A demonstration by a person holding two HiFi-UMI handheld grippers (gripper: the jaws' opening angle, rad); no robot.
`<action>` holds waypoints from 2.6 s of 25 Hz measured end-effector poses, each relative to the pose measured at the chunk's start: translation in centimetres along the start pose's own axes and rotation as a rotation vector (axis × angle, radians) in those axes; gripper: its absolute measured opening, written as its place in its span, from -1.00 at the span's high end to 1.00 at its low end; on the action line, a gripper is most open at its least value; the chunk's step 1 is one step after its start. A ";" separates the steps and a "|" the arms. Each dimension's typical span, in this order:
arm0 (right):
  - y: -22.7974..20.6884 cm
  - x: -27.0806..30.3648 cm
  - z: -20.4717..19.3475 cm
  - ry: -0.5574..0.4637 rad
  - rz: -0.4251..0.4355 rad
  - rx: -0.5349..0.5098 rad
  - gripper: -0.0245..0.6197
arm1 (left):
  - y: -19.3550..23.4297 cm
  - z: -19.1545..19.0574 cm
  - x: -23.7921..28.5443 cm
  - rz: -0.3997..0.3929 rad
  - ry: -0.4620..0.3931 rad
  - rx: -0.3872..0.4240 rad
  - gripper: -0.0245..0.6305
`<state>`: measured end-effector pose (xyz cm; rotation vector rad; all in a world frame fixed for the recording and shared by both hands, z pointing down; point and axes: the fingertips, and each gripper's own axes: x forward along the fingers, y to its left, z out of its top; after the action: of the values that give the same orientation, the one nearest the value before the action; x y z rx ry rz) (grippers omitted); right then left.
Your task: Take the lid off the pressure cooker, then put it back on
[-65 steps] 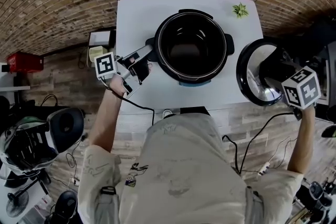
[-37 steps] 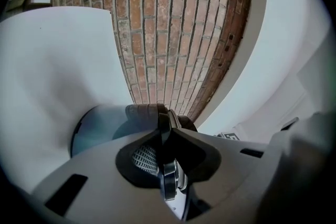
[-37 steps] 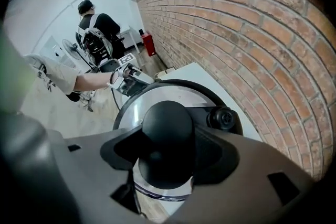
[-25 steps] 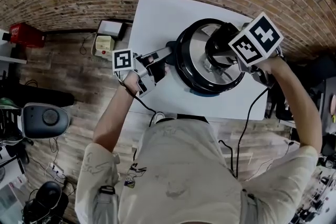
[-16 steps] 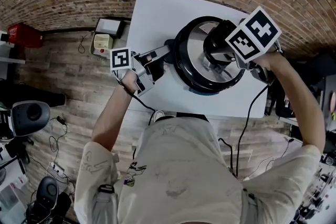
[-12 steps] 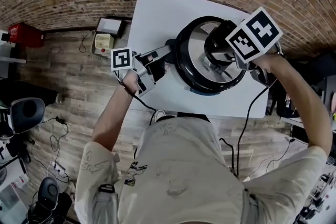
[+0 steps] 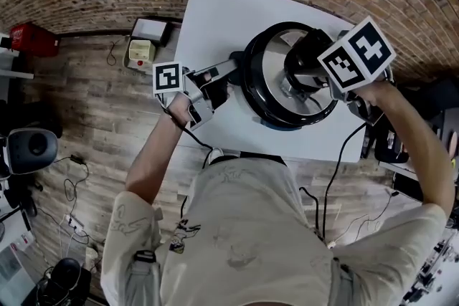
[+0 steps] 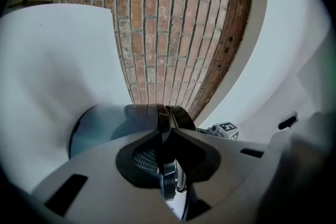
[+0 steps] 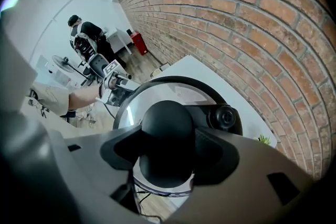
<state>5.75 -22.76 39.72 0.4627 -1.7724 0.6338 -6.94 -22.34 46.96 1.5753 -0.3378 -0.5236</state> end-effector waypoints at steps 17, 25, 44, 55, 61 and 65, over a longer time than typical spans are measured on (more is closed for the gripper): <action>0.9 1.5 0.2 0.073 0.004 -0.164 0.01 | 0.1 -0.1 0.0 -0.017 0.006 -0.001 0.71; 1.4 2.1 -0.1 0.036 -0.018 -0.203 0.02 | 0.0 -0.2 0.0 -0.017 0.014 -0.007 0.71; 1.8 2.3 -0.6 0.136 -0.008 -0.432 0.00 | 0.1 -0.2 0.1 -0.014 0.022 -0.001 0.71; 3.1 2.1 -1.6 0.275 0.060 -0.815 -0.03 | -0.3 -0.3 0.2 -0.017 0.021 -0.010 0.71; 3.0 2.2 -1.5 0.261 0.059 -0.807 -0.03 | -0.2 -0.3 0.2 -0.016 0.022 -0.002 0.71; 3.1 2.1 -1.5 0.271 0.051 -0.798 -0.03 | -0.2 -0.3 0.1 -0.006 0.013 -0.004 0.71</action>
<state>4.47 -19.39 41.47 -0.2096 -1.6192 -0.0136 -6.74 -22.09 46.71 1.5761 -0.3218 -0.5179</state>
